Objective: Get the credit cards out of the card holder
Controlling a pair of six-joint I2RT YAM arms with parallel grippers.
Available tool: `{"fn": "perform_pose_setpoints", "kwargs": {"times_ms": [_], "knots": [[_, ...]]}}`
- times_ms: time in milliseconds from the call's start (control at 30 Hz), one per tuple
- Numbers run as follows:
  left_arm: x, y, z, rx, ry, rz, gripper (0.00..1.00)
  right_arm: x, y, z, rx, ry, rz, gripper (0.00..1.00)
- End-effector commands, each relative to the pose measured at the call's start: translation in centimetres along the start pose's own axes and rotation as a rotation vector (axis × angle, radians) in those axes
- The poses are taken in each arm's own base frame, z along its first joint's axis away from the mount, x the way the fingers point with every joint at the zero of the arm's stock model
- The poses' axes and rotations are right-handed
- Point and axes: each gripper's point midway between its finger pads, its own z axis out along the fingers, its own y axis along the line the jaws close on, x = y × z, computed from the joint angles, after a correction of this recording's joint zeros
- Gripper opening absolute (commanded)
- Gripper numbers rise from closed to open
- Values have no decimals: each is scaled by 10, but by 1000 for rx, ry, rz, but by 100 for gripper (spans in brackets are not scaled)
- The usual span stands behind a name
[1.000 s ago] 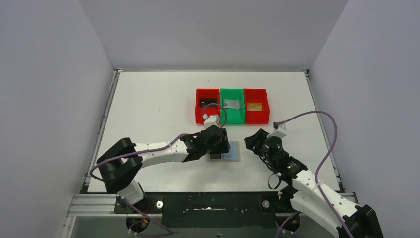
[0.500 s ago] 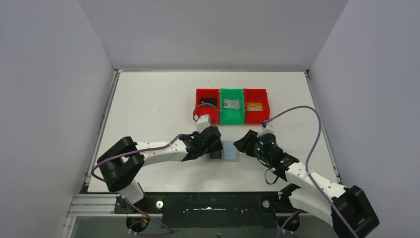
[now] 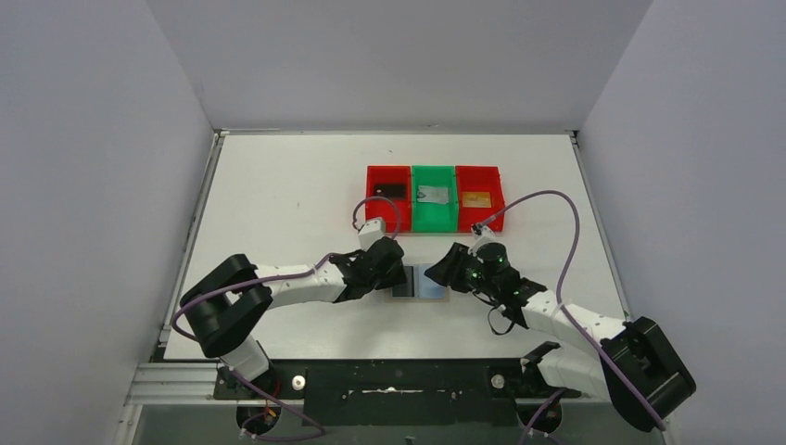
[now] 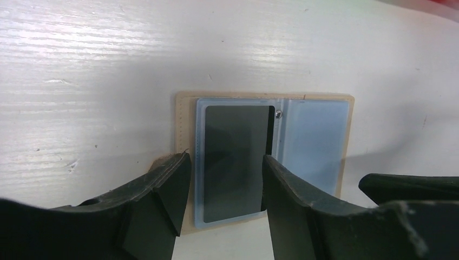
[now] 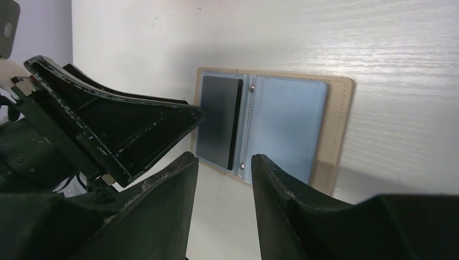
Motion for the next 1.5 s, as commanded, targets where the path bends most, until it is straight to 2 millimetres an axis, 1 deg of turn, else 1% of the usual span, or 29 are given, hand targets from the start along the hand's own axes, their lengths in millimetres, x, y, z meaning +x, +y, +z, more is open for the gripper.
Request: {"fn": "perform_pose_setpoints", "kwargs": {"times_ms": [0, 100, 400, 500, 667, 733, 867, 1000, 1133, 1233, 1300, 1400, 1467], "knots": [[-13, -20, -5, 98, -29, -49, 47, -17, 35, 6, -123, -18, -5, 41], [-13, -16, -5, 83, -29, -46, 42, -12, 37, 11, -139, 22, 5, 39], [-8, -5, -1, 45, -7, -22, 39, -2, 40, 28, -162, 104, 11, 36], [-4, 2, 1, 17, 10, -12, 38, 1, 37, 34, -152, 126, 21, 35], [3, 9, 4, -11, 30, 8, 34, 13, 25, 45, -115, 181, 49, 33], [6, 9, 4, -6, 45, 19, 33, 16, 24, 47, -124, 184, 55, 33], [13, 11, 7, -10, 65, 42, 30, 23, 14, 51, -97, 203, 69, 31], [18, 8, 9, -2, 80, 65, 24, 28, 7, 53, -70, 219, 82, 29], [21, 5, 10, 6, 92, 86, 21, 33, -4, 56, -27, 224, 101, 28], [22, 1, 11, 11, 101, 99, 17, 35, -3, 57, -42, 231, 106, 26], [24, 1, 12, 10, 105, 105, 15, 35, -3, 57, -43, 234, 107, 22], [27, 1, 12, 9, 116, 108, 8, 34, -3, 58, -41, 229, 110, 20], [30, 2, 12, 8, 122, 109, 6, 34, -7, 59, -13, 230, 108, 19]]}}
